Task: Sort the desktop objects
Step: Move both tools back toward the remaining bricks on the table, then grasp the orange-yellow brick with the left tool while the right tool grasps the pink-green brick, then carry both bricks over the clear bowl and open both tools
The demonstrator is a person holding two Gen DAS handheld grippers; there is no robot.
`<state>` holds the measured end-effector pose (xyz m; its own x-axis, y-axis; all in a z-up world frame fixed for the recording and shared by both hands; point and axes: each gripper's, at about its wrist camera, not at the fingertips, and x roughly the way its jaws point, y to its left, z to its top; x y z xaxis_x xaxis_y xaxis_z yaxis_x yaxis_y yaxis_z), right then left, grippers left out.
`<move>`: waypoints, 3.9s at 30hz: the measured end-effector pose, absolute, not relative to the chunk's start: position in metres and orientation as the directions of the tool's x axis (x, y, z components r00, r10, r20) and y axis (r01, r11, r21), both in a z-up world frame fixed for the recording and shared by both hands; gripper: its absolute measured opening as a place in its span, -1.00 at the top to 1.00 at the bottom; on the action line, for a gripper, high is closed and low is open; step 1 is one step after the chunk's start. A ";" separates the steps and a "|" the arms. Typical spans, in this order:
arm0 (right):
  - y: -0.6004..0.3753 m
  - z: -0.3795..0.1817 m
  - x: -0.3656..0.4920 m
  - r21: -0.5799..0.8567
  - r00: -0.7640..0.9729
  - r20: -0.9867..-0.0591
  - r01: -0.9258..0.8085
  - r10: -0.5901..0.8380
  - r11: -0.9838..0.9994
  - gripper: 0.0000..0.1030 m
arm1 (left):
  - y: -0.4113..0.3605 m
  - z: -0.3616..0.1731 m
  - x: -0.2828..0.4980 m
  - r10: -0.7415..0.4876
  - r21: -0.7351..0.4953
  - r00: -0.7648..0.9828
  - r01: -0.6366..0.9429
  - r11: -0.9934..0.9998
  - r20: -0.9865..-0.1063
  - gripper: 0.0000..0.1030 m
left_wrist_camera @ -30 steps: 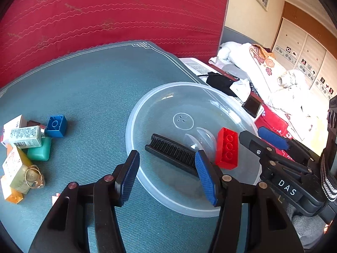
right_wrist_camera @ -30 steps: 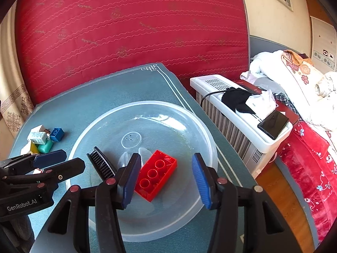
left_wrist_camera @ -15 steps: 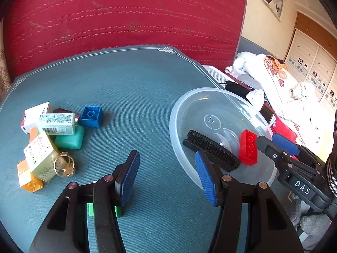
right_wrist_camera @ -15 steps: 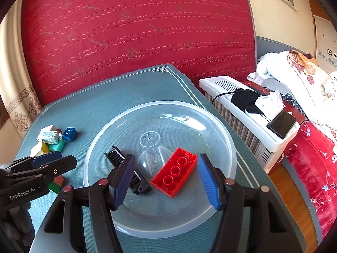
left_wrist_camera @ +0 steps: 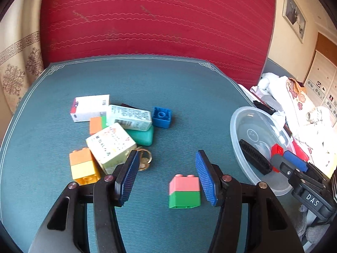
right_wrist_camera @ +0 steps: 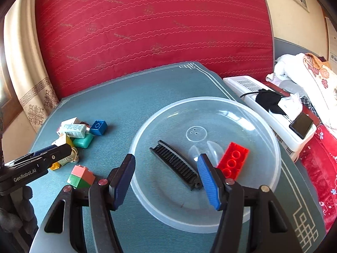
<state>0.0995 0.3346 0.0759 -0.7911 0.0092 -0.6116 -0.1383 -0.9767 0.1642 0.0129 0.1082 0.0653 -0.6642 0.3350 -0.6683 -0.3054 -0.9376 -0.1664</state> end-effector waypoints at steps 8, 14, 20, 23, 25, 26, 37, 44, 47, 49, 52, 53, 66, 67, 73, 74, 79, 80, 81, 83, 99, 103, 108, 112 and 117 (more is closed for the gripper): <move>0.289 0.077 0.090 0.157 -0.787 -0.615 -0.052 -0.056 -0.986 -0.29 | 0.051 0.058 0.007 0.270 -0.178 -0.693 -0.204 -0.963 -0.668 -0.14; 0.259 0.074 0.086 0.159 -0.775 -0.623 0.008 -0.106 -0.987 -0.33 | 0.025 0.047 0.003 0.243 -0.185 -0.690 -0.159 -0.970 -0.682 -0.14; 0.235 0.068 0.080 0.161 -0.751 -0.644 0.051 -0.144 -0.986 -0.34 | 0.016 0.037 -0.003 0.239 -0.192 -0.677 -0.146 -0.970 -0.696 -0.14; 0.225 0.066 0.079 0.158 -0.740 -0.654 0.071 -0.158 -0.985 -0.34 | 0.014 0.031 -0.007 0.241 -0.196 -0.669 -0.143 -0.970 -0.703 -0.14; 0.220 0.063 0.078 0.157 -0.732 -0.660 0.082 -0.166 -0.984 -0.34 | 0.014 0.028 -0.009 0.241 -0.198 -0.664 -0.141 -0.970 -0.707 -0.14; 0.218 0.062 0.078 0.156 -0.729 -0.663 0.086 -0.169 -0.984 -0.34 | 0.014 0.027 -0.010 0.250 -0.207 -0.662 -0.145 -0.968 -0.707 -0.14; 0.203 0.054 0.073 0.155 -0.702 -0.686 0.111 -0.188 -0.982 -0.34 | 0.011 0.016 -0.021 0.216 -0.190 -0.644 -0.111 -0.975 -0.734 -0.14; 0.201 0.050 0.068 0.154 -0.691 -0.698 0.115 -0.190 -0.981 -0.34 | 0.000 0.015 -0.025 0.188 -0.189 -0.644 -0.069 -0.980 -0.741 -0.14; 0.199 0.048 0.065 0.155 -0.686 -0.702 0.118 -0.193 -0.981 -0.34 | 0.001 0.015 -0.029 0.184 -0.181 -0.643 -0.072 -0.981 -0.743 -0.14; 0.198 0.047 0.064 0.153 -0.684 -0.704 0.118 -0.192 -0.981 -0.34 | 0.003 0.015 -0.032 0.182 -0.176 -0.641 -0.074 -0.982 -0.745 -0.14; 0.197 0.046 0.062 0.151 -0.681 -0.707 0.116 -0.189 -0.982 -0.34 | 0.005 0.014 -0.036 0.176 -0.167 -0.641 -0.075 -0.983 -0.747 -0.14; 0.197 0.045 0.062 0.150 -0.680 -0.709 0.115 -0.188 -0.982 -0.34 | 0.006 0.014 -0.038 0.174 -0.166 -0.641 -0.074 -0.983 -0.747 -0.14; 0.194 0.034 0.048 0.140 -0.654 -0.739 0.085 -0.161 -0.987 -0.34 | 0.014 0.010 -0.031 0.136 -0.107 -0.682 -0.085 -0.991 -0.719 -0.07; 0.193 0.032 0.047 0.135 -0.652 -0.742 0.081 -0.155 -0.988 -0.34 | 0.013 0.011 -0.031 0.132 -0.109 -0.685 -0.077 -0.991 -0.716 0.05; 0.193 0.024 0.042 0.111 -0.645 -0.753 0.073 -0.132 -0.991 0.00 | 0.009 0.013 -0.026 0.126 -0.125 -0.696 -0.051 -0.991 -0.707 0.30; 0.193 0.024 0.043 0.104 -0.645 -0.754 0.072 -0.126 -0.992 0.07 | 0.010 0.013 -0.023 0.126 -0.126 -0.697 -0.051 -0.991 -0.706 0.30; 0.195 0.025 0.044 0.094 -0.649 -0.752 0.068 -0.115 -0.993 0.31 | 0.008 0.014 -0.021 0.123 -0.134 -0.704 -0.040 -0.990 -0.699 0.30; 0.196 0.025 0.044 0.096 -0.649 -0.752 0.068 -0.117 -0.993 0.32 | 0.007 0.014 -0.020 0.122 -0.136 -0.706 -0.037 -0.990 -0.698 0.30; 0.197 0.025 0.045 0.097 -0.649 -0.752 0.069 -0.119 -0.993 0.32 | 0.006 0.014 -0.020 0.121 -0.137 -0.706 -0.034 -0.990 -0.697 0.30; 0.196 0.026 0.046 0.097 -0.649 -0.751 0.074 -0.122 -0.993 0.32 | 0.006 0.014 -0.019 0.116 -0.137 -0.708 -0.028 -0.990 -0.697 0.30; 0.192 0.046 0.066 0.133 -0.682 -0.706 0.134 -0.189 -0.982 0.33 | 0.006 0.015 0.000 0.086 -0.127 -0.711 0.005 -0.992 -0.698 0.30; 0.195 0.051 0.072 0.138 -0.690 -0.696 0.141 -0.197 -0.980 0.33 | 0.005 0.018 0.005 0.063 -0.107 -0.719 0.016 -0.994 -0.692 0.30; 0.201 0.056 0.077 0.146 -0.699 -0.685 0.143 -0.204 -0.979 0.33 | 0.009 0.026 0.014 0.037 -0.065 -0.737 0.010 -0.998 -0.675 0.30; 0.209 0.059 0.080 0.159 -0.704 -0.678 0.139 -0.211 -0.977 0.33 | 0.016 0.032 0.018 0.047 -0.061 -0.742 -0.008 -0.998 -0.669 0.30; 0.218 0.065 0.087 0.164 -0.714 -0.666 0.140 -0.214 -0.977 0.33 | 0.029 0.043 0.023 0.094 -0.085 -0.742 -0.051 -0.995 -0.664 0.30</move>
